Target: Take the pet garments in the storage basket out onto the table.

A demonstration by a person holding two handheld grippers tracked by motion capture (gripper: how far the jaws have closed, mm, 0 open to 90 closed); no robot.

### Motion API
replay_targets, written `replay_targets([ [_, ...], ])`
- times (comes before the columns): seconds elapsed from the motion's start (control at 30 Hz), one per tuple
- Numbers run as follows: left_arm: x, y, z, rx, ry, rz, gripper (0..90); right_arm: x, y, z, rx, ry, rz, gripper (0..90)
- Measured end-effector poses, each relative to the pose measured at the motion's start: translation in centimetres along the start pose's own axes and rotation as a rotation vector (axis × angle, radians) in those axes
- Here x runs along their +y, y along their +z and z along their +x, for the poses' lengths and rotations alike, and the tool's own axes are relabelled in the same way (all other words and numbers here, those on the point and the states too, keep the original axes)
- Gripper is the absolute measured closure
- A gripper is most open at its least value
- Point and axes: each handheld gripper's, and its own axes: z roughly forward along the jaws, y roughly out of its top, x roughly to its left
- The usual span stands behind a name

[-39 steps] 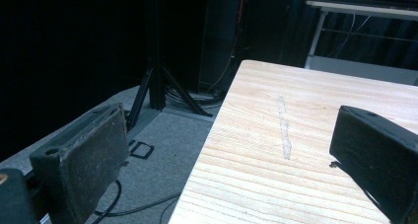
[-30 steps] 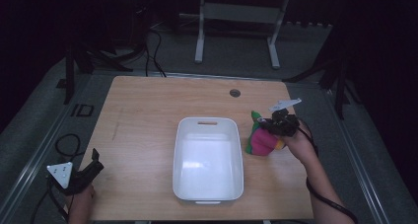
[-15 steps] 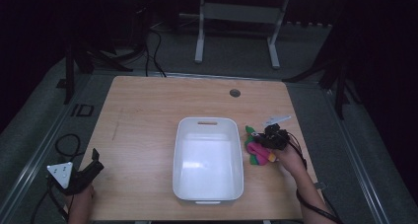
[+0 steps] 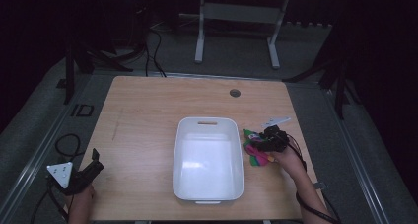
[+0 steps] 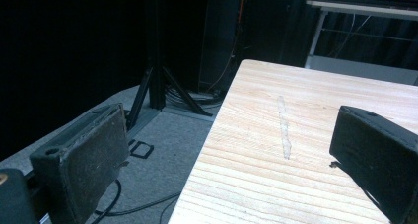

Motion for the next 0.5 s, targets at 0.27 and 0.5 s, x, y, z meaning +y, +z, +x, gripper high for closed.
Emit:
replay_targets([
  [0.27,0.0,0.0,0.0,0.000,0.000,0.000,1.9,-0.7,-3.1,-0.7,0.063,0.059,-0.094,15.2],
  [0.5,0.0,0.0,0.0,0.001,0.001,0.000,1.9,-3.3,-5.2,-1.4,0.036,0.093,-0.165,12.6],
])
